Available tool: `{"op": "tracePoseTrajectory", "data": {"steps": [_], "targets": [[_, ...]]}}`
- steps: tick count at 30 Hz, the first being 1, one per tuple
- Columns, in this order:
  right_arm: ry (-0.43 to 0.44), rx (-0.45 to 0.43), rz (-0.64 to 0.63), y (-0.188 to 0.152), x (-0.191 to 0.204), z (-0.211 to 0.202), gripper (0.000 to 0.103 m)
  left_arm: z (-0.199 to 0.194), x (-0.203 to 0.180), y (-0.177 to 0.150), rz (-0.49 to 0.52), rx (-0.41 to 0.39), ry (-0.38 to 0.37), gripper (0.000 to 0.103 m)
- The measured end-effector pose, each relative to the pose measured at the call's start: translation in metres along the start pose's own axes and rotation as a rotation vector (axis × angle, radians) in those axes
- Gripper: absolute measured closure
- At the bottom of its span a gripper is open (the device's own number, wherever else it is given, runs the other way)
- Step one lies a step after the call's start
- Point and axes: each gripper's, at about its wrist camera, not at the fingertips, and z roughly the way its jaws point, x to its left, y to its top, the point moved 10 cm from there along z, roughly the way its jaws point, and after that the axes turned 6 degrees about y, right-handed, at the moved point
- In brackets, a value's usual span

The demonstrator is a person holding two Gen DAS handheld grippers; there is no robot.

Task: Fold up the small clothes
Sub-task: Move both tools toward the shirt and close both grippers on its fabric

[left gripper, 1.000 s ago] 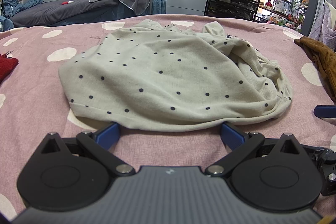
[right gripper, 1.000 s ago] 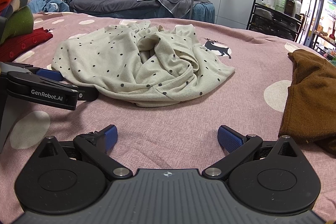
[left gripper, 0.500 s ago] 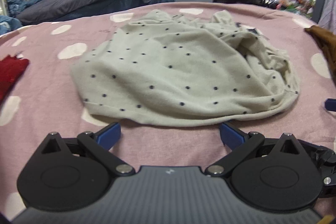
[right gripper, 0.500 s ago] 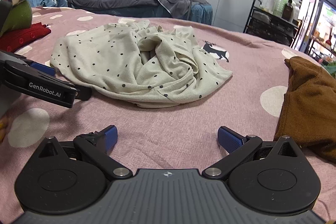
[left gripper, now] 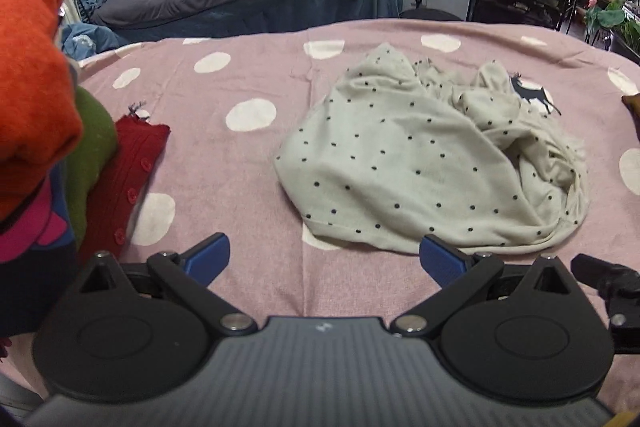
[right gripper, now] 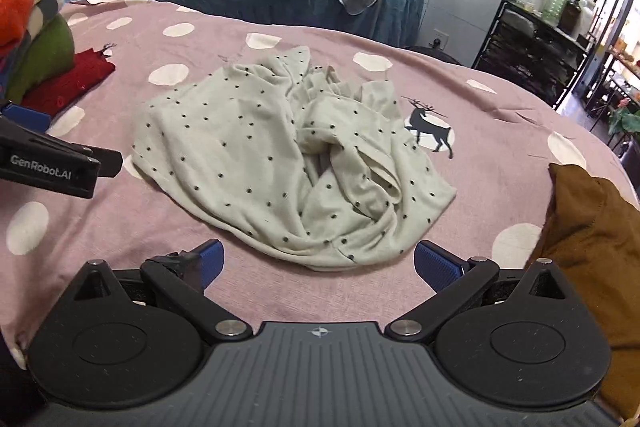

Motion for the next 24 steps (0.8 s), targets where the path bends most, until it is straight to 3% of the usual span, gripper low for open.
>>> {"op": "tracePoseTrajectory", "data": {"steps": [2, 5, 11, 24], "targets": [[-0.008, 0.01, 0.004, 0.003, 0.0, 0.0, 0.0, -0.008, 0.002, 0.003, -0.001, -0.032, 0.043, 0.0], [-0.022, 0.02, 0.008, 0.006, 0.0, -0.002, 0.0, -0.009, -0.001, 0.002, 0.035, -0.011, 0.091, 0.0], [-0.03, 0.037, 0.007, 0.007, -0.001, -0.003, 0.0, -0.011, -0.018, -0.001, 0.064, -0.011, 0.048, 0.0], [-0.038, 0.049, 0.023, 0.001, -0.005, -0.005, 0.0, -0.008, -0.021, -0.008, 0.104, 0.004, 0.07, 0.0]]}}
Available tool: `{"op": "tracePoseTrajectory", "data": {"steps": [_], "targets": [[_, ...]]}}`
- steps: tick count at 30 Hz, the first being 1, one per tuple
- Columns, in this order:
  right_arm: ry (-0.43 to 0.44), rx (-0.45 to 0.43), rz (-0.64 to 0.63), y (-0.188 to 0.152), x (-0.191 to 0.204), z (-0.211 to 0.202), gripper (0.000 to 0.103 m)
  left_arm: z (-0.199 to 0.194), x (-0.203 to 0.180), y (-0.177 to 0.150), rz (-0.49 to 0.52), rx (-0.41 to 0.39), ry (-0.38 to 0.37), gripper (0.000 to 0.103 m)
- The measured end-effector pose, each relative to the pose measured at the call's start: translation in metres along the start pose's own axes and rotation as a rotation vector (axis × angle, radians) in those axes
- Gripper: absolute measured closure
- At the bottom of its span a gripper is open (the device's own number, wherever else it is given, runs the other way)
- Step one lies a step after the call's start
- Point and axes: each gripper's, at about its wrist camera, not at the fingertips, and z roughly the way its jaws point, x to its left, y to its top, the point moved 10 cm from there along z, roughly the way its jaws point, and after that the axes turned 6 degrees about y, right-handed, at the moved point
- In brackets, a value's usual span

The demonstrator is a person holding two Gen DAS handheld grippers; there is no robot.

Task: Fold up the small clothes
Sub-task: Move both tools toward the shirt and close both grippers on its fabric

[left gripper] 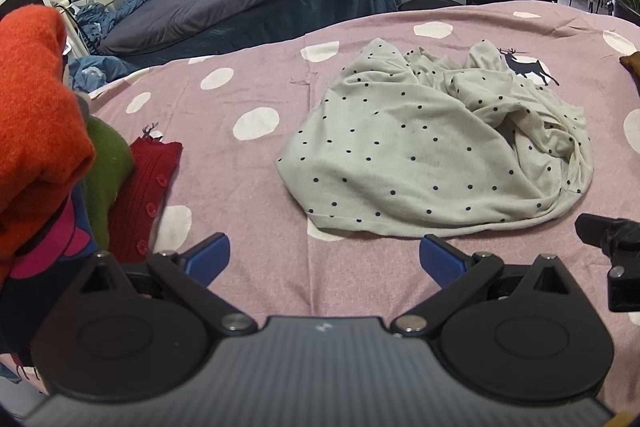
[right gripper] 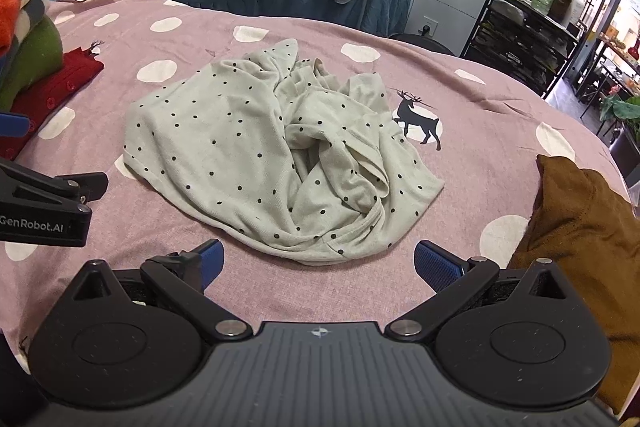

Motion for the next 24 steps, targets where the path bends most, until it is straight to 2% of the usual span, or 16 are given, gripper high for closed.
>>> {"op": "tracePoseTrajectory", "data": {"steps": [11, 24], "targets": [[0.005, 0.002, 0.024, -0.004, -0.002, 0.001, 0.0, 0.01, 0.004, -0.011, -0.024, 0.06, -0.011, 0.0], [0.018, -0.011, 0.051, -0.007, -0.004, 0.004, 0.0, 0.015, -0.001, -0.015, -0.02, 0.058, -0.022, 0.0]]}}
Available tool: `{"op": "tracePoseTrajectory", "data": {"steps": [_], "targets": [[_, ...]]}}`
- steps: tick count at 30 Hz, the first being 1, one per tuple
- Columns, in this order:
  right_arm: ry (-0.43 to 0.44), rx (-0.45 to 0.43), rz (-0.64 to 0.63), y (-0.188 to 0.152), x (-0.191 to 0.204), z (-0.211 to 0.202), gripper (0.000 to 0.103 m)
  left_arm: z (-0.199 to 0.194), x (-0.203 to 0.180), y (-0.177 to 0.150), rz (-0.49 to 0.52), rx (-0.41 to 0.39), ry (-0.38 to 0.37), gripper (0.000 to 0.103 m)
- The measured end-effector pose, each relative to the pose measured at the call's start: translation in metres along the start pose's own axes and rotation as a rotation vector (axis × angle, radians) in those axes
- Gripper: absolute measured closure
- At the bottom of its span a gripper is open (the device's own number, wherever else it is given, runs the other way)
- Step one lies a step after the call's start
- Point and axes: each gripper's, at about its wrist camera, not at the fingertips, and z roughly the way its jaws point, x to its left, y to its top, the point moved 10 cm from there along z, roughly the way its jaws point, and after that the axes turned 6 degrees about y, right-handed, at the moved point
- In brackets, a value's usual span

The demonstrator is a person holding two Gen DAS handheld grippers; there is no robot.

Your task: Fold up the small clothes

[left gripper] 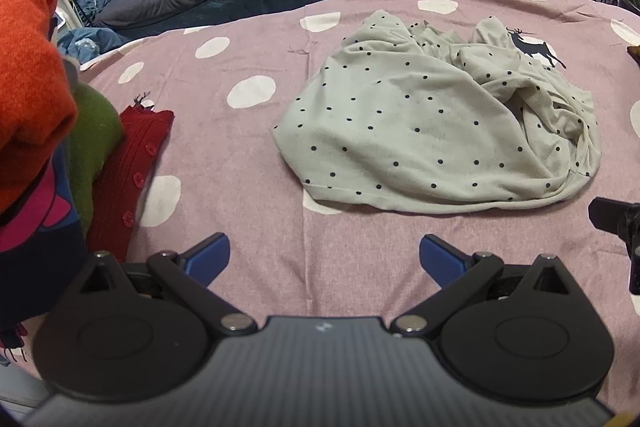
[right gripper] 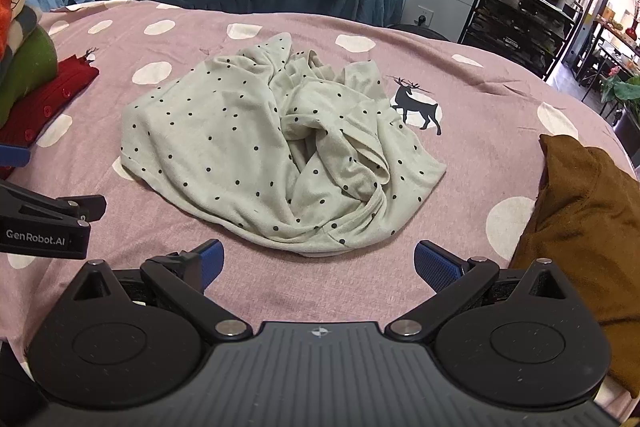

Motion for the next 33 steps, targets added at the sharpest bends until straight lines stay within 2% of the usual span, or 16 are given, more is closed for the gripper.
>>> {"op": "tracePoseTrajectory", "data": {"steps": [2, 7, 9, 12, 17, 19, 22, 25, 27, 28, 29, 30, 31, 33], "targets": [[0.01, -0.044, 0.0, 0.003, 0.0, -0.004, 0.0, 0.0, 0.0, 0.001, -0.007, -0.014, -0.012, 0.0], [0.041, -0.241, -0.03, 0.009, -0.001, -0.019, 0.0, 0.008, 0.002, -0.003, -0.06, -0.024, -0.097, 0.0], [0.059, -0.224, -0.032, 0.003, -0.003, -0.012, 0.0, 0.013, 0.006, -0.005, -0.108, -0.032, -0.133, 0.0], [0.076, -0.185, 0.0, -0.007, -0.007, 0.0, 0.0, 0.019, 0.015, -0.001, -0.172, -0.088, -0.163, 0.0], [0.101, -0.209, 0.027, -0.002, -0.013, 0.008, 0.0, 0.042, 0.019, 0.022, -0.131, -0.154, -0.136, 0.0], [0.09, -0.228, 0.017, 0.008, -0.016, 0.014, 0.0, 0.06, 0.02, 0.037, -0.085, -0.177, -0.083, 0.0], [0.056, -0.247, -0.019, 0.026, -0.022, 0.029, 0.0, 0.091, 0.017, 0.053, -0.028, -0.165, -0.044, 0.001], [0.026, -0.225, -0.066, 0.038, -0.024, 0.055, 0.0, 0.112, 0.006, 0.061, -0.013, -0.149, -0.084, 0.02], [0.031, -0.196, -0.079, 0.041, -0.023, 0.074, 0.0, 0.122, -0.006, 0.06, -0.015, -0.119, -0.14, 0.055], [0.038, -0.179, -0.088, 0.04, -0.021, 0.084, 0.001, 0.126, -0.011, 0.059, -0.018, -0.099, -0.171, 0.064], [0.034, -0.155, -0.096, 0.038, -0.021, 0.094, 0.011, 0.126, -0.015, 0.058, -0.02, -0.09, -0.19, 0.077], [0.023, -0.125, -0.091, 0.035, -0.021, 0.103, 0.064, 0.122, -0.018, 0.058, -0.016, -0.101, -0.187, 0.083], [0.03, -0.114, -0.071, 0.033, -0.021, 0.105, 0.086, 0.116, -0.019, 0.059, -0.002, -0.122, -0.183, 0.088], [0.057, -0.174, -0.019, 0.037, -0.02, 0.089, 0.089, 0.102, -0.017, 0.063, 0.008, -0.156, -0.198, 0.091]]}}
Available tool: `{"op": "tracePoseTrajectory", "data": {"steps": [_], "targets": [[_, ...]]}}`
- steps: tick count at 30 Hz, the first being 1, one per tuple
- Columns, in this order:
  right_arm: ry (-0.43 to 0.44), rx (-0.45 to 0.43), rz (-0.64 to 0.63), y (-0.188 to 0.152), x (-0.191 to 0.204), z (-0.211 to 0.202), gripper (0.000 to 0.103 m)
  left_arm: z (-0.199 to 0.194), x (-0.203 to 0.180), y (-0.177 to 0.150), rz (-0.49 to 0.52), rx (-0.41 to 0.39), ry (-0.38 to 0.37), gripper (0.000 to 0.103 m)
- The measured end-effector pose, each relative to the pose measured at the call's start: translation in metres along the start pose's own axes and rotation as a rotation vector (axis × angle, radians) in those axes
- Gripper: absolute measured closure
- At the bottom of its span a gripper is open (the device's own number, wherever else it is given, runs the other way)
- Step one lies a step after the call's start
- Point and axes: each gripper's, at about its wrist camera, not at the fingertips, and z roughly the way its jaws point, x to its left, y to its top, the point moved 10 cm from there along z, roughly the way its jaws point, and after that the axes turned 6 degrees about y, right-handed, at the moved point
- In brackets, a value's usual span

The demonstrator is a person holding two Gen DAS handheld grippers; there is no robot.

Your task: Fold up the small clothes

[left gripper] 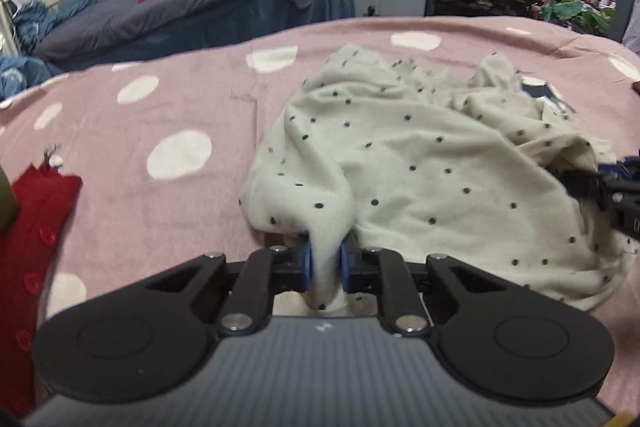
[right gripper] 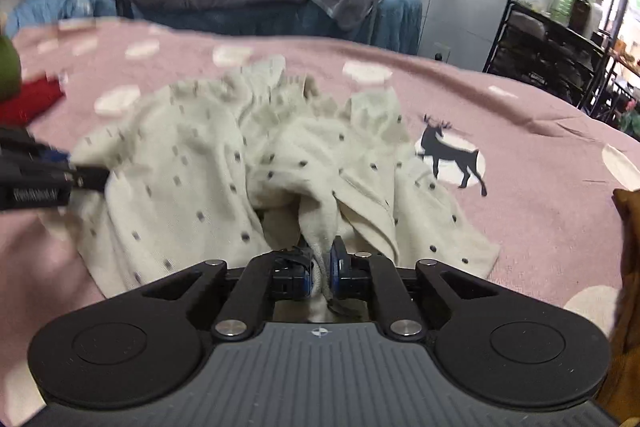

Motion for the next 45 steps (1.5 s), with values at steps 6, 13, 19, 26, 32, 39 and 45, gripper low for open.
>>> {"op": "tracePoseTrajectory", "data": {"steps": [6, 13, 19, 26, 32, 39, 45], "targets": [[0.122, -0.221, 0.113, 0.063, 0.004, -0.068, 0.091, -0.089, 0.042, 0.062, -0.158, -0.22, -0.043, 0.094], [0.307, -0.561, 0.122, 0.214, 0.025, -0.17, 0.092, -0.257, 0.091, 0.165, -0.175, -0.588, 0.035, 0.094], [0.693, -0.686, 0.072, 0.283, 0.06, -0.235, 0.091, -0.39, 0.113, 0.182, -0.203, -0.812, 0.107, 0.094], [0.495, -0.594, 0.08, 0.236, 0.026, -0.195, 0.09, -0.367, 0.009, 0.107, -0.066, -0.534, -0.306, 0.091], [-0.103, -0.275, -0.141, 0.108, -0.038, -0.135, 0.056, -0.251, -0.154, -0.038, 0.11, 0.118, -0.802, 0.088], [0.026, -0.136, 0.064, 0.0, -0.057, -0.151, 0.021, -0.185, -0.12, -0.041, 0.021, 0.116, -0.618, 0.009], [0.281, -0.099, 0.056, -0.044, 0.02, -0.163, 0.0, -0.129, -0.018, -0.02, 0.184, -0.034, 0.037, 0.0]]}}
